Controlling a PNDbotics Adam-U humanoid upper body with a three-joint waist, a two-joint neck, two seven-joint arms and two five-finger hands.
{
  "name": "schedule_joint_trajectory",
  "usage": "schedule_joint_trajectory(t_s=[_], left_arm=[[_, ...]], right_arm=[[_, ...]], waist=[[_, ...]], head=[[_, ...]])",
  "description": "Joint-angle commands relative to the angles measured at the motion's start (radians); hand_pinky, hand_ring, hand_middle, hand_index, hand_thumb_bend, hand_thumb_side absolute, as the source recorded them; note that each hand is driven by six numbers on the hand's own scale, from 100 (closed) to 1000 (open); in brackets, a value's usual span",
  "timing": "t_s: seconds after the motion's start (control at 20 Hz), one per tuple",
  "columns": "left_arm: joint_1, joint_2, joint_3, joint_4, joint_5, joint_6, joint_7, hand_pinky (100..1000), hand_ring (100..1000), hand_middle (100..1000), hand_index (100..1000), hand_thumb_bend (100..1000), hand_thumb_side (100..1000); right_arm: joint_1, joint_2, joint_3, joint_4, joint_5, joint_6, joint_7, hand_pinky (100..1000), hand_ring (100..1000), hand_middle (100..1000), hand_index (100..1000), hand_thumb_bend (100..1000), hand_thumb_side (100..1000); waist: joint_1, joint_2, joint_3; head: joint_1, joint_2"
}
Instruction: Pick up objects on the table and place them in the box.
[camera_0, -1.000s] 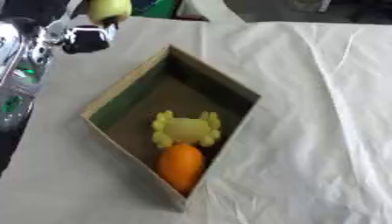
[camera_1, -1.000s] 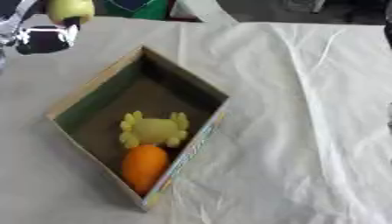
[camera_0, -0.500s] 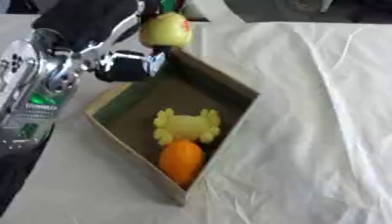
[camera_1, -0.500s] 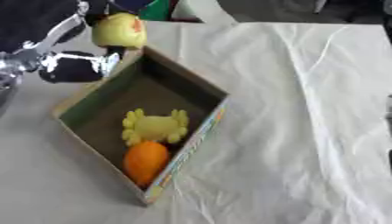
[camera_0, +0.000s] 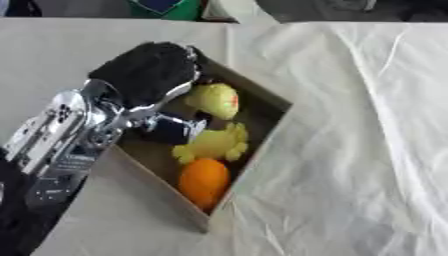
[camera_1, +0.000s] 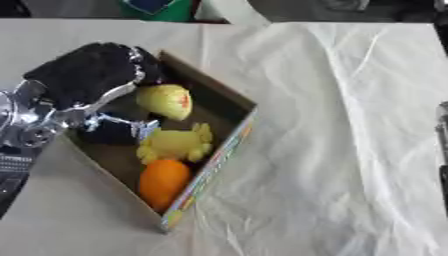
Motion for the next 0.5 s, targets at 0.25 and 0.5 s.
schedule_joint_trajectory(t_s=[0.25, 0.5], left_arm=[[-0.005, 0.017, -0.018, 0.015, -0.039, -0.103, -0.168, 502, 722, 666, 810, 124, 522], [-0.009, 0.018, 0.014, -0.02, -0.075, -0.154, -0.236, 659, 843, 801, 936, 536, 948]], right_arm=[[-0.005, -0.024, -0.004, -0.019, -0.006, 0.002, 0.001, 713, 541, 458, 704, 100, 455], [-0.003, -0.024, -0.005, -0.019, -0.005, 0.003, -0.001, 713, 542, 459, 704, 100, 456]], waist=[[0.002, -0.024, 0.006], [0.002, -0.025, 0.008]], head=[[0.013, 0.0], [0.021, 0.001]])
